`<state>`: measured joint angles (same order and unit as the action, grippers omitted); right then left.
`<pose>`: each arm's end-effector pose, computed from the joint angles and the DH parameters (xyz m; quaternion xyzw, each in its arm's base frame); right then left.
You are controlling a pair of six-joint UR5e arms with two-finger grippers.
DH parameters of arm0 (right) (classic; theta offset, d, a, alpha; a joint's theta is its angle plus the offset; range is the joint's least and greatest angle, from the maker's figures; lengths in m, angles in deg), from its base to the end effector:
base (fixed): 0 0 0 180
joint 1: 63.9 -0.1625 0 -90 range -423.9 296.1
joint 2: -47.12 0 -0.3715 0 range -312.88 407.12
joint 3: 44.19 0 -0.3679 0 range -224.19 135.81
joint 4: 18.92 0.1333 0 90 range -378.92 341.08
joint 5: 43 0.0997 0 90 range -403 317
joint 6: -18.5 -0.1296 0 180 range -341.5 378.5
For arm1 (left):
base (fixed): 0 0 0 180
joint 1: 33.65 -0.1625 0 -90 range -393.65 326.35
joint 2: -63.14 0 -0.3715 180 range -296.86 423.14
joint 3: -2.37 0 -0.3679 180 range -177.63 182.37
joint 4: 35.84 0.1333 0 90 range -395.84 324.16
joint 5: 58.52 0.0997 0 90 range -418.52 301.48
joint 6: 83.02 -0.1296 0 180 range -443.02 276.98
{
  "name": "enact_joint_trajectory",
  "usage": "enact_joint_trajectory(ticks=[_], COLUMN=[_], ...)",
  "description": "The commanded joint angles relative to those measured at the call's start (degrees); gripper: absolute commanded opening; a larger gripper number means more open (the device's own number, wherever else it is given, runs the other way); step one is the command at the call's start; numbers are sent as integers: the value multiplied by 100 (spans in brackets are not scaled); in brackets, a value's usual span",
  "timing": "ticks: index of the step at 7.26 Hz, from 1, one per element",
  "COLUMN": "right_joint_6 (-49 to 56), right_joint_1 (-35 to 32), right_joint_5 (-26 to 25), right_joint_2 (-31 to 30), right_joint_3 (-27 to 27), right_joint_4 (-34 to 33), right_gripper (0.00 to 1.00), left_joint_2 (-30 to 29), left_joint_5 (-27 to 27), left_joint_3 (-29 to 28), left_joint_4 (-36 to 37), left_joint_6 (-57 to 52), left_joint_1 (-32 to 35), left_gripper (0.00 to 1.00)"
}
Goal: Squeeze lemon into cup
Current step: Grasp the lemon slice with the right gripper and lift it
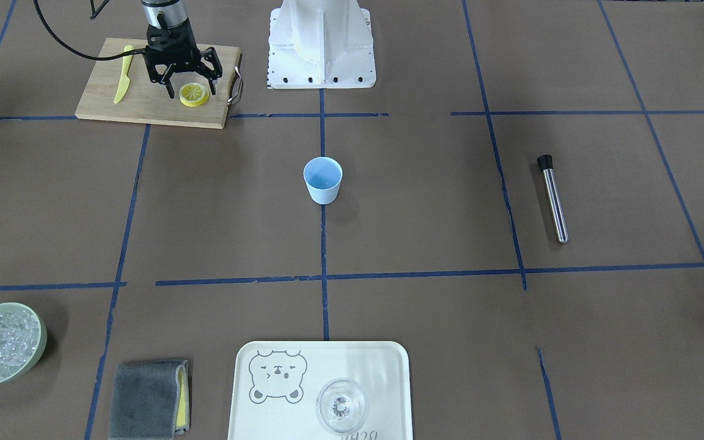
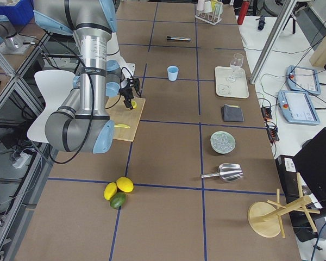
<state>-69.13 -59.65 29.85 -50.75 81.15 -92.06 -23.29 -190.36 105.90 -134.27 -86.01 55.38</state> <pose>-0.4449 -0.1389 0.3797 0.1319 -0.3753 0.0033 0.9175 -0.0390 -0.4650 0.5298 0.1555 0.3498 0.0889 0.9196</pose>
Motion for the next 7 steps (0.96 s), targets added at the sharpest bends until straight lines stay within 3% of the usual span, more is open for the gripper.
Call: enact_joint_trajectory(ticks=[1,4,7], right_joint_6=[9,9,9], right_joint_1=[15,6,-2], right_joint_5=[1,10,2], right_joint_2=[-21,-30,-30], right_joint_3=[-1,8,87], right_joint_4=[-15,-85,-94], right_gripper=[63,60,25], left_joint_2=[4,4,12], left_joint_5=[0,0,0], left_joint_3=[0,0,0], left_joint_4=[0,0,0], left_joint_6=[0,0,0], left_joint_1=[0,0,0], left_gripper=[100,100,100])
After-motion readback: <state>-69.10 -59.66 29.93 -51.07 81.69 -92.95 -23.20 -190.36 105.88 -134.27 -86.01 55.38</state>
